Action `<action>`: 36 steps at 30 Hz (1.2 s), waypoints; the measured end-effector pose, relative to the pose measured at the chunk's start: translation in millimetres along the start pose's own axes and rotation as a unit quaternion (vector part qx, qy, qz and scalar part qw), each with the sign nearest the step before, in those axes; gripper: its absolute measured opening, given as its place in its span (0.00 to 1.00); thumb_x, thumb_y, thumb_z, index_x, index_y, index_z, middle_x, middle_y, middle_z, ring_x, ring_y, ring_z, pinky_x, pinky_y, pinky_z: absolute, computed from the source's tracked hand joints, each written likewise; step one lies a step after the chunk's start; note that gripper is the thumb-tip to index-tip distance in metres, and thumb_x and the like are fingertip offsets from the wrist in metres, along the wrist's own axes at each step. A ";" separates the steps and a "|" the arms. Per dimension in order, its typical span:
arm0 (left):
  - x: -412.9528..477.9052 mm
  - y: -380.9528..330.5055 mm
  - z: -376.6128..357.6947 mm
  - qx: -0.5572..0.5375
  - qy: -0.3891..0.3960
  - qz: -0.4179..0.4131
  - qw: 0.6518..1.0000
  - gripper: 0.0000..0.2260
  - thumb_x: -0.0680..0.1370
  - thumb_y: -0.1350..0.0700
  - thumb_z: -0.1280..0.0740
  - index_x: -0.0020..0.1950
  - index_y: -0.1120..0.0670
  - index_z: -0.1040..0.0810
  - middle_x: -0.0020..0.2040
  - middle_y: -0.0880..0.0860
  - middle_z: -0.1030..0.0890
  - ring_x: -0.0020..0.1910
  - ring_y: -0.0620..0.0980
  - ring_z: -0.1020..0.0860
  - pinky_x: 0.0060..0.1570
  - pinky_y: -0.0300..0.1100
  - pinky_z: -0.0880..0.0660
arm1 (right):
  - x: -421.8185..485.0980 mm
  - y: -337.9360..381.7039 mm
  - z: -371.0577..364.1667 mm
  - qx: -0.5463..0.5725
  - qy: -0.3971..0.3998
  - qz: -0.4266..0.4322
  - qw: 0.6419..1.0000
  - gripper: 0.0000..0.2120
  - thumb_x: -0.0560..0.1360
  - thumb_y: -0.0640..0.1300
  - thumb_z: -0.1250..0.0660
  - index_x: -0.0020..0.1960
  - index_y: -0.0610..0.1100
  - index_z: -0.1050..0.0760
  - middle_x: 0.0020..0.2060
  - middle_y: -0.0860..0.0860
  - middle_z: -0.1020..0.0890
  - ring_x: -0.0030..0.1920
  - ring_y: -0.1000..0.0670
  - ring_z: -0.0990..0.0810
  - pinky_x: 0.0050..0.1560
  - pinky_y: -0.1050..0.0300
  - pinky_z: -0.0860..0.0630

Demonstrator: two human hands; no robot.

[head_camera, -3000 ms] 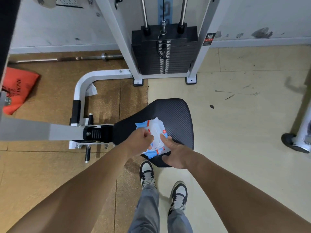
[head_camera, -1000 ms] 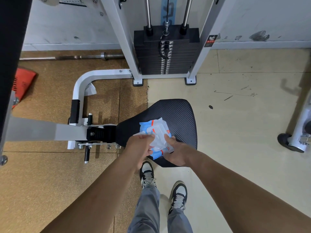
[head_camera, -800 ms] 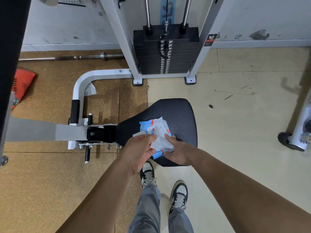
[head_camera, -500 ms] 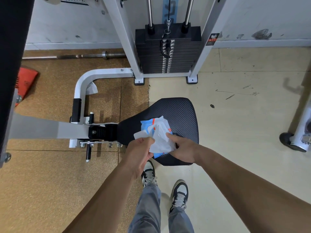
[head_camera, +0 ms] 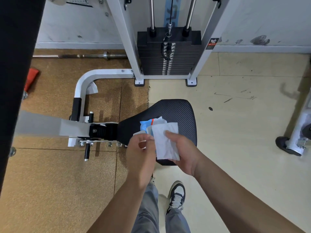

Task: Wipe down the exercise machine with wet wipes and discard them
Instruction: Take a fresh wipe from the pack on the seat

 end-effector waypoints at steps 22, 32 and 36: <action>-27.5 -87.6 1.3 0.086 0.036 -0.169 0.981 0.07 0.76 0.62 0.27 0.40 0.54 0.21 0.31 0.44 0.24 0.30 0.41 0.28 0.34 0.33 0.29 | -75.9 42.8 -7.7 -0.054 -0.003 0.096 0.994 0.12 0.86 0.50 0.37 0.56 0.47 0.16 0.48 0.49 0.11 0.49 0.47 0.13 0.56 0.50 0.19; -38.2 -91.5 -5.1 -0.026 0.107 -0.063 0.992 0.06 0.77 0.64 0.35 0.42 0.61 0.31 0.34 0.52 0.29 0.35 0.47 0.30 0.37 0.40 0.32 | -90.2 48.9 -14.5 0.120 0.082 0.040 0.989 0.37 0.84 0.67 0.52 0.70 0.40 0.21 0.63 0.41 0.16 0.65 0.42 0.17 0.72 0.41 0.27; -31.9 -74.9 -10.6 -0.070 0.158 -0.005 0.985 0.07 0.77 0.58 0.36 0.43 0.58 0.32 0.38 0.55 0.28 0.38 0.51 0.29 0.42 0.48 0.30 | -77.6 37.1 -1.6 0.021 0.052 0.053 0.997 0.21 0.86 0.51 0.41 0.66 0.37 0.20 0.53 0.39 0.17 0.52 0.42 0.19 0.65 0.39 0.21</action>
Point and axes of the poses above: each hand's wrist, its own x-axis towards the middle knuckle, its own z-axis out of the back of the hand, y = z × x, the point moved 7 cm from there along x, towards the middle knuckle
